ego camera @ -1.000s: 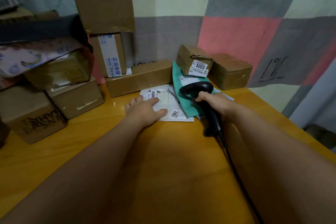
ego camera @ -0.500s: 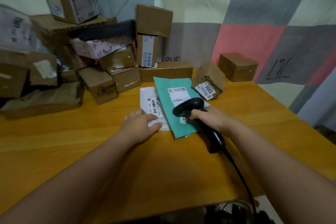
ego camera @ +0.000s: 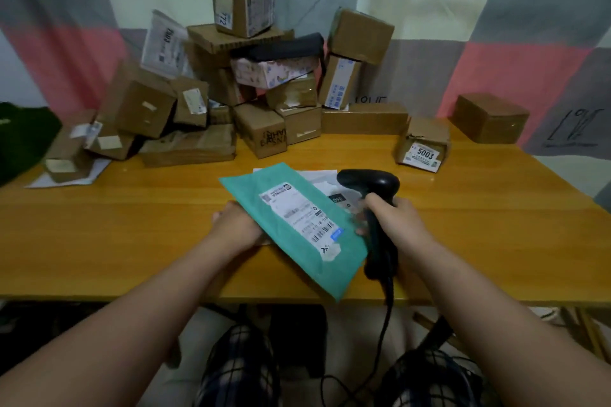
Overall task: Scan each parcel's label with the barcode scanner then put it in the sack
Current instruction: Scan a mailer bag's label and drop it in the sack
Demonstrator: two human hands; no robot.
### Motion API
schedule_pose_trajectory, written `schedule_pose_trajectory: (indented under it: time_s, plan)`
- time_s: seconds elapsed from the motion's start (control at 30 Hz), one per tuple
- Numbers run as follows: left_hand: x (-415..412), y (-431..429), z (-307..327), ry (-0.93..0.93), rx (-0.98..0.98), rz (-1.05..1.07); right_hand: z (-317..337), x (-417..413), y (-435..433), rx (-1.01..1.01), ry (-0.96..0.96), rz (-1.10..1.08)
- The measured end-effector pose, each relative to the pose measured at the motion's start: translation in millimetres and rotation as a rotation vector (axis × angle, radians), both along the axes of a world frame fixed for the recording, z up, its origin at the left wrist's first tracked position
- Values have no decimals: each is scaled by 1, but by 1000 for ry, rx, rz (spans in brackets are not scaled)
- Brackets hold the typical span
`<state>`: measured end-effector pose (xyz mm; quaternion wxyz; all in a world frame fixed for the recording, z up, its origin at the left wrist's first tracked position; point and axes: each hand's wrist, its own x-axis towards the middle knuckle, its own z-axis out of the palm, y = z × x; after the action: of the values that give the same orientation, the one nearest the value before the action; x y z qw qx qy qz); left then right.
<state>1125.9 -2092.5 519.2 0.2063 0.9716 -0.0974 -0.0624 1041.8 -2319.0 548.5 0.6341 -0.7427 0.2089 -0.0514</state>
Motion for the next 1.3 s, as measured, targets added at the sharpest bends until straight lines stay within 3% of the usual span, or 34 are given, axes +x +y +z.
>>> schedule_pose_trajectory:
  time_s: [0.13,0.17,0.2,0.27,0.37,0.53,0.63,0.7,0.8,0.97,1.17,1.23,1.3]
  plan:
    - [-11,-19,30,179,-1163,346,1,1,4,61,-19,-54]
    - [-12,-18,35,301,-1355,391,1,1,5,71,-20,-57]
    - [-15,-15,38,383,-1416,392,1,0,5,77,-15,-49]
    - [-20,-10,40,359,-1293,307,2,-1,7,84,5,-16]
    - [-14,-7,40,96,-1114,244,8,1,11,81,-1,12]
    - [10,0,75,-160,-1063,49,47,6,20,140,-186,35]
    - [13,0,101,-281,-797,-74,67,10,22,104,-308,23]
    - [15,2,116,-242,-591,-178,78,12,22,71,-342,57]
    - [12,1,130,-127,-432,-305,86,14,25,-1,-288,168]
    - [7,-5,108,-484,-129,-88,75,17,30,28,-229,70]
    - [-8,-2,53,-424,-183,27,48,19,29,299,-213,-161]
    - [-11,-2,48,-302,-180,66,46,19,29,396,-244,-256]
    - [-13,-5,45,-55,-329,95,44,18,32,468,-284,-330]
